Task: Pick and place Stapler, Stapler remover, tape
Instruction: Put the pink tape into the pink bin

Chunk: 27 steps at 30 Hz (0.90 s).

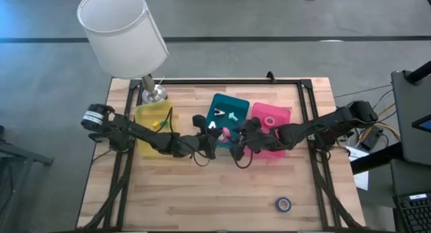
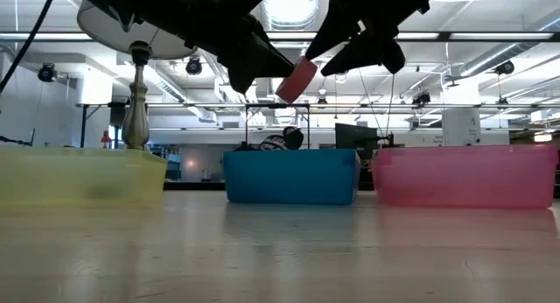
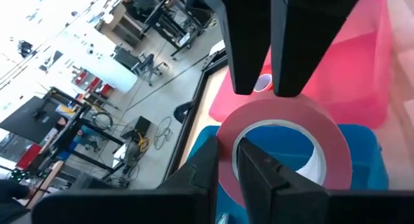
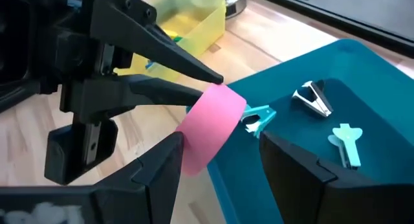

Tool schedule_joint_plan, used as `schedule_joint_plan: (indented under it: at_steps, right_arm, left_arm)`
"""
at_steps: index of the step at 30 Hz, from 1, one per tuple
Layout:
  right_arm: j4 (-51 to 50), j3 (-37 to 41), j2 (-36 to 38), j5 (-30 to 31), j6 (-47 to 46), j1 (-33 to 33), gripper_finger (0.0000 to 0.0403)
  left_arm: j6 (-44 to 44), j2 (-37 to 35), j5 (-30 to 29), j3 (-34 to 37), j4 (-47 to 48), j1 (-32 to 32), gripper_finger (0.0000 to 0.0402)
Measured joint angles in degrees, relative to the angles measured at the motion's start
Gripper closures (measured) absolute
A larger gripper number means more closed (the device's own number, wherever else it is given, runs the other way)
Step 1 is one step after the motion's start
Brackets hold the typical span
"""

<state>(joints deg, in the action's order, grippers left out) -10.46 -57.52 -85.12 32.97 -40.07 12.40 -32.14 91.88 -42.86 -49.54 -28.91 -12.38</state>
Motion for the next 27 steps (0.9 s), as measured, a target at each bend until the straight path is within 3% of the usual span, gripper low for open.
schedule_joint_plan:
  at_steps: [9,27]
  right_arm:
    - [0.3,0.0,1.6,0.3,1.3,0.0,0.0200]
    - [5.8,0.0,1.5,0.2,4.5,-0.8,0.0200]
  left_arm:
    - [0.0,0.0,-3.1,0.0,0.3,0.0,0.0353]
    - [1.1,0.0,-3.7,-1.5,-4.1,0.0,0.0353]
